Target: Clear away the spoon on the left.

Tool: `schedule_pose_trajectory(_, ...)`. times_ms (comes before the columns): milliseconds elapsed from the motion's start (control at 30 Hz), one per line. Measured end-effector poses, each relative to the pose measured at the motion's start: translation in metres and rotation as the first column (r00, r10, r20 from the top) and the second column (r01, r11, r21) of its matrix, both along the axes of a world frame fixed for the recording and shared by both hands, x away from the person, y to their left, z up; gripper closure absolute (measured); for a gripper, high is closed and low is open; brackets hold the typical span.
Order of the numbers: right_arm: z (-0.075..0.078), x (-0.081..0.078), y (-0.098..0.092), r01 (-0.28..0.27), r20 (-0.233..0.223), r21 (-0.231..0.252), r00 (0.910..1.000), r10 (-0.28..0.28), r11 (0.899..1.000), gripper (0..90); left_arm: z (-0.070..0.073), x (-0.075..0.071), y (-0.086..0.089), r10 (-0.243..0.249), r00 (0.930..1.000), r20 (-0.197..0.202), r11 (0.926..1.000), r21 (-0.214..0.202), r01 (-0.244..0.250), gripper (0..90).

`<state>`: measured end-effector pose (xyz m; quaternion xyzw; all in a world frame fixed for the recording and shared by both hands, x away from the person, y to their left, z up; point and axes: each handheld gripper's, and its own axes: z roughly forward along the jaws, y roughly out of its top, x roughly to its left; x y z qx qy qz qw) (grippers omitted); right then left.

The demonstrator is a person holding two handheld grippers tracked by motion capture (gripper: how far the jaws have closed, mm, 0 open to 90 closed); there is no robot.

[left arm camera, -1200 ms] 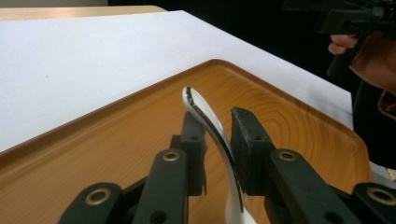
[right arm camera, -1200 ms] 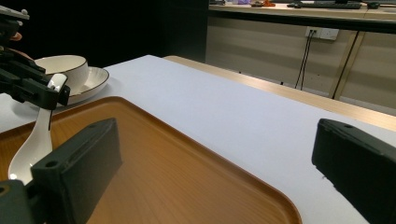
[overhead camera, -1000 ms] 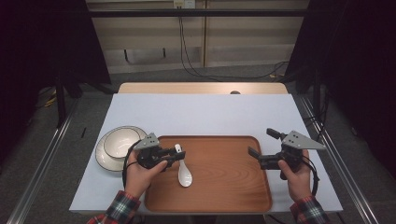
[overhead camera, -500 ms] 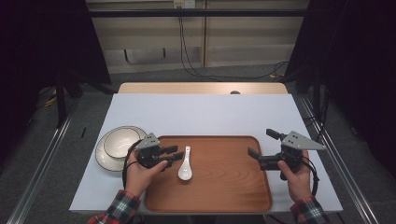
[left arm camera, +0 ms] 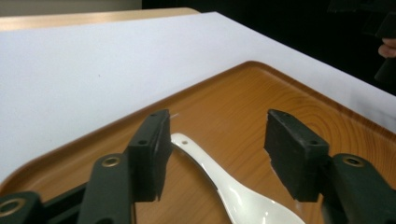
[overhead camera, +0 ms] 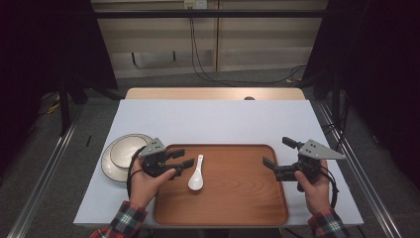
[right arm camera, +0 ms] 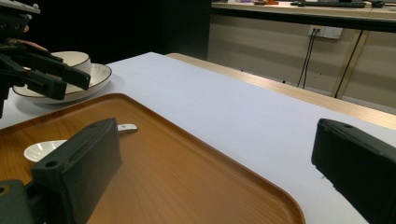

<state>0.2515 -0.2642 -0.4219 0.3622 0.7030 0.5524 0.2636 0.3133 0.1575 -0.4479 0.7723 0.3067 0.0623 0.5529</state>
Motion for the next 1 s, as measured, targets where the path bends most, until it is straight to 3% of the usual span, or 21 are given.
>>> schedule_pose_trajectory(233,0.0,0.001,0.0,-0.011,0.004,-0.007,0.9999,0.011,1.0,1.1,0.01,0.0,0.004,0.002,0.9995,0.031,0.9991,-0.043,0.0,31.3)
schedule_pose_trajectory(267,0.0,0.001,0.0,-0.01,0.004,-0.007,0.9999,0.01,1.0,1.1,0.013,0.0,0.005,0.013,0.9994,0.032,0.9993,-0.034,-0.012,29.4)
schedule_pose_trajectory(300,-0.001,0.001,0.0,-0.011,0.004,-0.007,0.9999,0.011,1.0,1.1,0.013,0.001,0.006,0.006,0.9993,0.037,0.9985,-0.055,-0.004,27.5)
schedule_pose_trajectory(333,-0.001,0.0,0.001,-0.011,0.003,-0.007,0.9999,0.011,1.0,1.1,0.015,0.0,0.007,0.018,0.9991,0.039,0.9991,-0.039,-0.017,26.1)
schedule_pose_trajectory(367,-0.001,0.0,0.001,-0.01,0.001,-0.008,0.9999,0.01,1.0,1.1,0.015,0.001,0.008,0.004,0.9991,0.043,0.9984,-0.056,-0.002,25.1)
schedule_pose_trajectory(567,-0.002,0.0,0.002,-0.023,-0.002,-0.013,0.9997,0.023,1.0,1.1,0.021,0.002,0.014,0.021,0.9985,0.051,0.9979,-0.062,-0.017,18.7)
schedule_pose_trajectory(1000,-0.004,0.001,0.005,-0.045,-0.03,-0.026,0.9986,0.044,0.999,1.0,0.028,0.004,0.021,0.028,0.9967,0.076,0.9962,-0.084,-0.021,15.1)
